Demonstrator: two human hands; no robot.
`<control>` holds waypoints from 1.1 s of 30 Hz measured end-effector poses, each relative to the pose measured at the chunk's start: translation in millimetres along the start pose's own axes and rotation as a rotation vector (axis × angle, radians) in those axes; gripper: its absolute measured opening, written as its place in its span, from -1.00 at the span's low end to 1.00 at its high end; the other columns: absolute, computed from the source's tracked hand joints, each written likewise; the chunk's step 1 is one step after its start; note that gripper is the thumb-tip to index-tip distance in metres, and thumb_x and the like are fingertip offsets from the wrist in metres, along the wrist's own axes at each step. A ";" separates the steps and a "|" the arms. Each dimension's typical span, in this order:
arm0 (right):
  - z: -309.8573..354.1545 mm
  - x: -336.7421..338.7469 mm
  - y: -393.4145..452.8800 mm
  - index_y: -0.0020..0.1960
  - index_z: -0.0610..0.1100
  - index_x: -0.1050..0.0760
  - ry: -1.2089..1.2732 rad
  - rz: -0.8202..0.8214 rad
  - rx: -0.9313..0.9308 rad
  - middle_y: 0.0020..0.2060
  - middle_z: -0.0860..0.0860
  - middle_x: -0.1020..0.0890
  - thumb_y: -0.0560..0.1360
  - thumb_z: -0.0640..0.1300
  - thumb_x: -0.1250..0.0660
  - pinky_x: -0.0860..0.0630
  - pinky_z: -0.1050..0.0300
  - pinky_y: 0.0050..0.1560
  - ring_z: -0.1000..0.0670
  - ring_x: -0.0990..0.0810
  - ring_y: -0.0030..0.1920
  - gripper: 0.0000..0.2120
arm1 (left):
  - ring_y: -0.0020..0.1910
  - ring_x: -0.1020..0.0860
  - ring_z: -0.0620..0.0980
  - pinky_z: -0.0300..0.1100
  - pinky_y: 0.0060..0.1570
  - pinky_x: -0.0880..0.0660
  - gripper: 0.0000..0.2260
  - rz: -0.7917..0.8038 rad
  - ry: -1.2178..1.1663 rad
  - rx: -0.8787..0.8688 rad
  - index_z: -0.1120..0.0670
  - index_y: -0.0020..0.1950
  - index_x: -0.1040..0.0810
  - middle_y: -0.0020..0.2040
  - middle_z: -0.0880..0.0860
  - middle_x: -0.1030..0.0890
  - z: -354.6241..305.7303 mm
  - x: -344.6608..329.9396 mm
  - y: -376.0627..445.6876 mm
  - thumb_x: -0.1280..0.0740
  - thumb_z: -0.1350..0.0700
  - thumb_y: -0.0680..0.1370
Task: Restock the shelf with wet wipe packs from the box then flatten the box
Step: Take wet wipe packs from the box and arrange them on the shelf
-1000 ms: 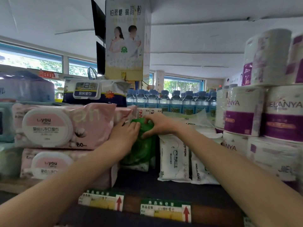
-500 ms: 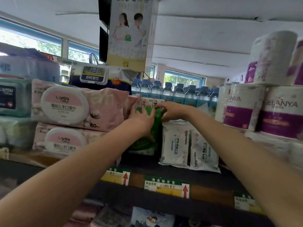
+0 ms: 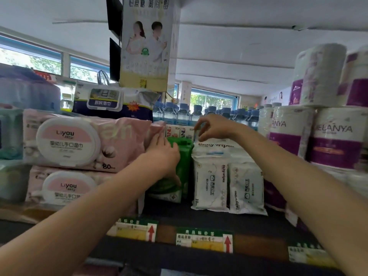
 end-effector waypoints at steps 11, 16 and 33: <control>24.9 -52.8 4.6 0.13 -0.22 -0.45 -0.226 0.027 0.162 0.04 -0.10 -0.58 0.51 -0.18 -0.27 -0.34 0.31 -0.14 -0.09 -0.54 0.07 -0.78 | 0.44 -0.18 0.20 0.05 0.44 -0.02 -0.33 -0.107 0.110 0.041 0.15 0.48 -0.06 0.44 0.22 -0.23 -2.2 -7.5 6.5 -0.30 -0.01 0.49; 11.9 -46.8 11.2 -0.20 -0.10 -0.38 -0.171 0.077 0.113 -0.23 0.03 -0.49 0.46 -0.28 -0.32 -0.36 0.38 -0.25 0.04 -0.48 -0.18 -0.84 | 0.41 -0.20 0.21 0.03 0.33 -0.16 -0.51 -0.159 0.147 0.118 0.21 0.36 -0.21 0.39 0.27 -0.29 -4.8 -12.5 7.2 -0.26 0.04 0.52; 3.5 -50.2 21.1 -0.20 -0.15 -0.42 -0.124 0.023 0.055 -0.13 -0.08 -0.53 0.43 -0.31 -0.34 -0.45 0.32 -0.15 -0.03 -0.52 -0.09 -0.87 | 0.38 -0.30 0.14 0.06 0.34 -0.26 -0.64 -0.122 0.085 -0.002 0.10 0.35 -0.35 0.37 0.14 -0.38 14.6 14.9 31.4 -0.24 0.12 0.55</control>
Point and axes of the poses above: each hand's wrist, its own y-axis towards the middle knuckle, its own x-axis out of the back of the hand, z = x × y, the point moved 2 cm from there along y, towards the middle knuckle
